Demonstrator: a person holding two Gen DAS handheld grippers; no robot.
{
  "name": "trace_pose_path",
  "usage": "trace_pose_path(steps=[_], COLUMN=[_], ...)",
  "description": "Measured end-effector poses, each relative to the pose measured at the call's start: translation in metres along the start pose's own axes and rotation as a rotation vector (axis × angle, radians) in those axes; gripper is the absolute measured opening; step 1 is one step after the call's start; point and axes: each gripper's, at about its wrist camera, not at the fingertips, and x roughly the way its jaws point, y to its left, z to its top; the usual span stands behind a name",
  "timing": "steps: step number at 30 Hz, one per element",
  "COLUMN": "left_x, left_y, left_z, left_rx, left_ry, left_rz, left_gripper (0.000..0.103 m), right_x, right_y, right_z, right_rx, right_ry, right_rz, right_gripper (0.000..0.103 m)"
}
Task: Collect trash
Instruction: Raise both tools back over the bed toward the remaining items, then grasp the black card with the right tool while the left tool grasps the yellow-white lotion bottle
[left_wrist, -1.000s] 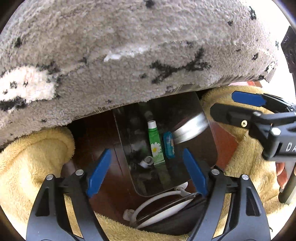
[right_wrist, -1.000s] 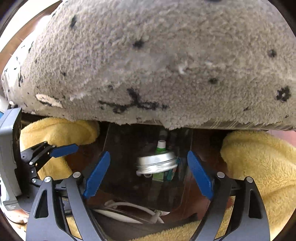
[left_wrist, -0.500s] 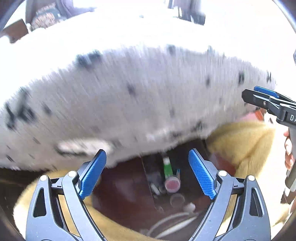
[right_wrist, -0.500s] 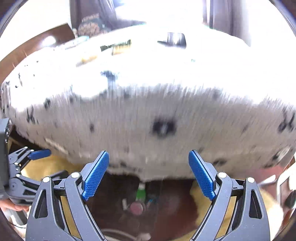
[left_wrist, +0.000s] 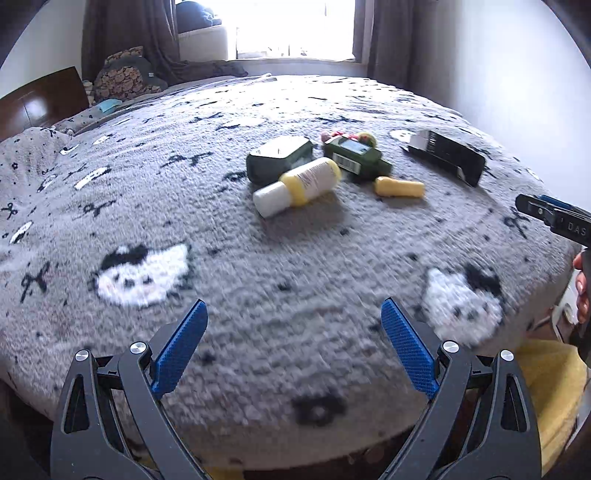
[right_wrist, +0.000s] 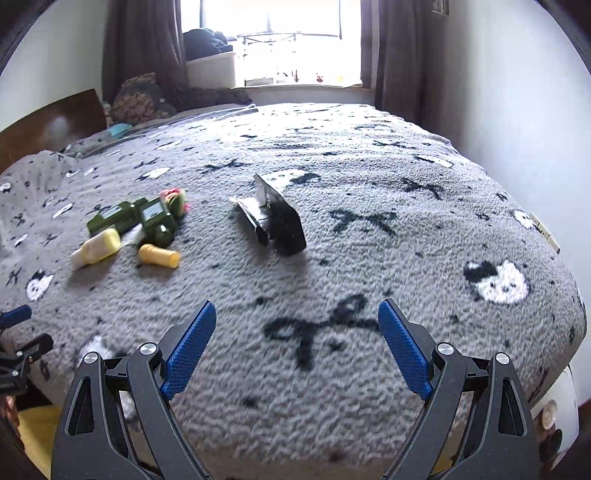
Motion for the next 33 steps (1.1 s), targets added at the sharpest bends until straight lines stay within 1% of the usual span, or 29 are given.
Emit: trace_pose_path(steps=[2,4,7,10,13,16,17,19,20,21,22,23,24,25,26,27,28,30,33], left_x=[0.018,0.035,0.051,0.067,0.081,0.097,0.099,0.103,0.104,0.105,0.105,0.105,0.104,0.102,0.099,0.097,0.095,0.091,0.084], left_y=[0.003,0.003,0.004,0.000,-0.004,-0.006,-0.007,-0.010,-0.011,-0.013,-0.014,-0.015,-0.016,-0.017,-0.017,-0.017,-0.017,-0.018,-0.021], left_z=[0.016,0.028,0.038,0.050,0.059,0.068,0.070,0.075,0.076,0.077,0.077,0.077,0.077,0.076,0.075,0.074,0.073,0.070,0.064], left_rx=[0.005,0.019,0.018,0.034,0.037,0.045,0.050,0.055,0.059,0.066,0.071,0.077,0.081,0.084,0.084,0.082,0.081,0.083,0.092], left_ry=[0.000,0.003,0.018,0.021,0.044,0.060,0.058,0.059,0.061,0.066,0.067,0.069,0.069,0.068,0.067,0.066,0.067,0.067,0.066], left_rz=[0.055,0.073,0.063,0.067,0.040,0.048,0.052,0.043,0.032,0.025,0.020,0.007,0.004,0.002,-0.005,-0.011,-0.017,-0.018,-0.020], left_gripper=[0.090,0.090,0.090,0.090,0.090,0.090,0.089,0.080,0.077,0.071,0.065,0.061,0.057,0.051,0.048,0.042,0.038,0.034,0.033], right_x=[0.019,0.033,0.056,0.076,0.094,0.108,0.111,0.119,0.122,0.126,0.128,0.128,0.126,0.123,0.122,0.120,0.118,0.116,0.106], right_y=[0.003,0.002,0.006,0.012,0.013,0.014,0.014,0.014,0.014,0.014,0.015,0.016,0.015,0.015,0.014,0.013,0.012,0.010,0.010], right_z=[0.014,0.024,0.034,0.042,0.051,0.059,0.060,0.064,0.065,0.065,0.066,0.066,0.066,0.065,0.064,0.064,0.063,0.061,0.056], right_rx=[-0.010,-0.014,-0.043,-0.057,-0.056,-0.036,-0.028,-0.018,-0.017,-0.018,-0.023,-0.027,-0.028,-0.027,-0.028,-0.030,-0.033,-0.041,-0.051], right_ry=[0.020,0.037,0.037,0.054,0.077,0.107,0.115,0.128,0.137,0.148,0.156,0.155,0.149,0.143,0.140,0.138,0.137,0.138,0.136], right_rz=[-0.005,0.005,-0.014,-0.012,-0.026,0.005,0.023,0.031,0.031,0.035,0.036,0.030,0.029,0.034,0.032,0.031,0.032,0.035,0.037], right_gripper=[0.090,0.090,0.099,0.099,0.099,0.099,0.099,0.098,0.096,0.093,0.082,0.074,0.067,0.052,0.039,0.034,0.031,0.030,0.028])
